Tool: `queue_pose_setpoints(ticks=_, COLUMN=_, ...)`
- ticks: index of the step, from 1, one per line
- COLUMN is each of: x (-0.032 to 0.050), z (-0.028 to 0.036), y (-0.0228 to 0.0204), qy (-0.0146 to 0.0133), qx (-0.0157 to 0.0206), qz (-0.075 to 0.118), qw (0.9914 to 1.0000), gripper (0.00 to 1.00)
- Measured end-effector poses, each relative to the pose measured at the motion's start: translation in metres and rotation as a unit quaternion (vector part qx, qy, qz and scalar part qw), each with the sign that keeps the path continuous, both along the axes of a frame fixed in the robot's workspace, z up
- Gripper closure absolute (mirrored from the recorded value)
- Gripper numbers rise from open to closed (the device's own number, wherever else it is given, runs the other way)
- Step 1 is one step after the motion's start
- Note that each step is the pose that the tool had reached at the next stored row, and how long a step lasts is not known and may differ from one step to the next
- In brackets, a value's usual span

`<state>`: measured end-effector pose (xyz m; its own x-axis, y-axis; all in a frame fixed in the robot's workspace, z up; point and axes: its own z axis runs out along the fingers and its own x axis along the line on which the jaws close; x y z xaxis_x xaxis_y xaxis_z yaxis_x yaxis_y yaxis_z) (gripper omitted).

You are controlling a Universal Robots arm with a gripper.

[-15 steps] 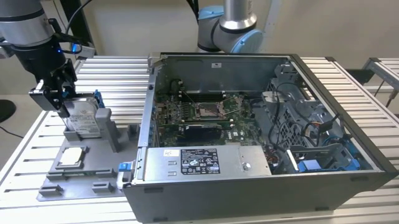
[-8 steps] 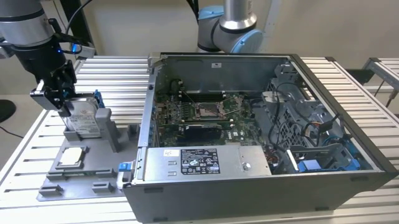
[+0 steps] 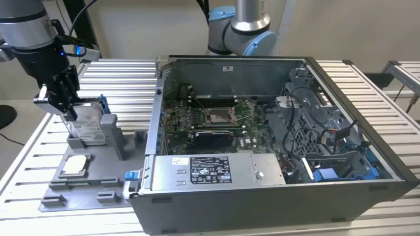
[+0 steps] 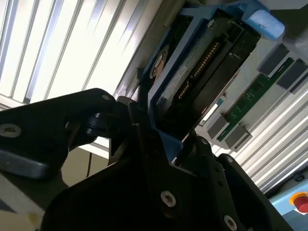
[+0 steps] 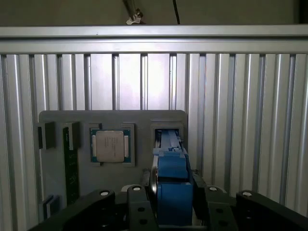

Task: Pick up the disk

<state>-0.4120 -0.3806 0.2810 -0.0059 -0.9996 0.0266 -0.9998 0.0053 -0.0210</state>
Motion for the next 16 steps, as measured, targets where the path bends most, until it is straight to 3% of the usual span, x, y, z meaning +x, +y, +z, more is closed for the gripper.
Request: queue_pose_setpoints(ticks=16, x=0.0, z=-0.0001, y=0.0, qy=-0.0001, qx=0.0, qz=0.0, qw=1.0, gripper=1.0)
